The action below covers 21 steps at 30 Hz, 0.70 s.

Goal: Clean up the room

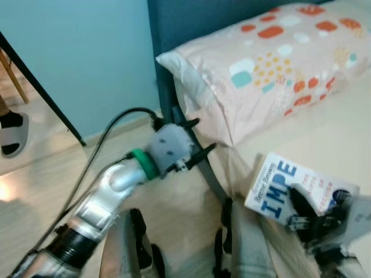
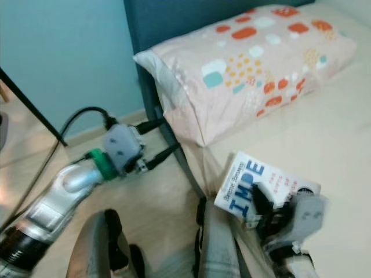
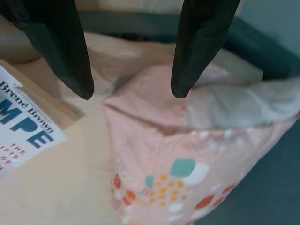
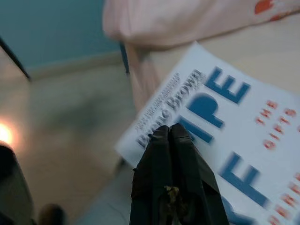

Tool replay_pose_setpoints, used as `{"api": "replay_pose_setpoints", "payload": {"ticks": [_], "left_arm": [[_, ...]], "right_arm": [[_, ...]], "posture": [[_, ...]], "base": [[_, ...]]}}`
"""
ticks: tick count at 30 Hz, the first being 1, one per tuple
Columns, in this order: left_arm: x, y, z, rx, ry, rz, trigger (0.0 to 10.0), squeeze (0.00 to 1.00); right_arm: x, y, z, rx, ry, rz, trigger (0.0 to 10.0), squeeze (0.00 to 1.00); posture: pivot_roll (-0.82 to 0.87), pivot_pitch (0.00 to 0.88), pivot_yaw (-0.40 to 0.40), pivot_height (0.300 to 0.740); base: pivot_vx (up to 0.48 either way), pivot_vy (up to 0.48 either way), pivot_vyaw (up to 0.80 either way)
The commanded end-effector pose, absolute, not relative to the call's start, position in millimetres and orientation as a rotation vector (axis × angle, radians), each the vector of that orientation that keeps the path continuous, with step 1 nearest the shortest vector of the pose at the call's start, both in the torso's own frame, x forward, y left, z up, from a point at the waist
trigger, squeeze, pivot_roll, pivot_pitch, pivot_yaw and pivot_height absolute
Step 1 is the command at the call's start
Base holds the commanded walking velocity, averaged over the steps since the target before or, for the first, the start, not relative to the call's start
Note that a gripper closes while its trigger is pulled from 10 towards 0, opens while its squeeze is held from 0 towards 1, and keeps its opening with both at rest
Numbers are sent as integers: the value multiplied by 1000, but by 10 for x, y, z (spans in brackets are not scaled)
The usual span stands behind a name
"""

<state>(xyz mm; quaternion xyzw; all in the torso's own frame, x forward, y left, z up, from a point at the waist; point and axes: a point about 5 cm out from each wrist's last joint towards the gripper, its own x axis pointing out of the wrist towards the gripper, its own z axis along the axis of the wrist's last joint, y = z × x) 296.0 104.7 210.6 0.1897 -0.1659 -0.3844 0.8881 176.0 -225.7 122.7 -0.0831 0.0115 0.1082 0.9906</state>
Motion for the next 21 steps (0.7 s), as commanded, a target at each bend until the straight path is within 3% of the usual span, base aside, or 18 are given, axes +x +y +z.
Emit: {"api": "replay_pose_setpoints", "payload": {"ticks": [1,2,5,6,7,21], "left_arm": [[2911,1126,1985,377,-267,-803,10000,0],[2911,1126,1985,377,-267,-803,10000,0],[2828,1289,1746,404,-154,-763,10000,0],[2828,1289,1746,404,-154,-763,10000,0],[2795,1277,1672,398,-121,-748,10000,0],[2817,1206,1657,375,-83,-687,10000,0]], "right_arm": [[1770,-2244,1230,-395,63,348,10000,0],[1770,-2244,1230,-395,63,348,10000,0],[1930,-2235,1249,-810,104,541,10000,0],[1930,-2235,1249,-810,104,541,10000,0],[2097,-2238,1314,-990,51,554,10000,0],[2154,-2052,1087,-1031,152,878,10000,0]], "posture": [[-85,247,90,547],[-85,247,90,547],[-75,236,74,547],[-75,236,74,547],[-72,226,55,547],[-56,204,14,547]], "base": [[0,0,0],[0,0,0],[0,0,0],[0,0,0],[0,0,0],[0,0,0]]}}
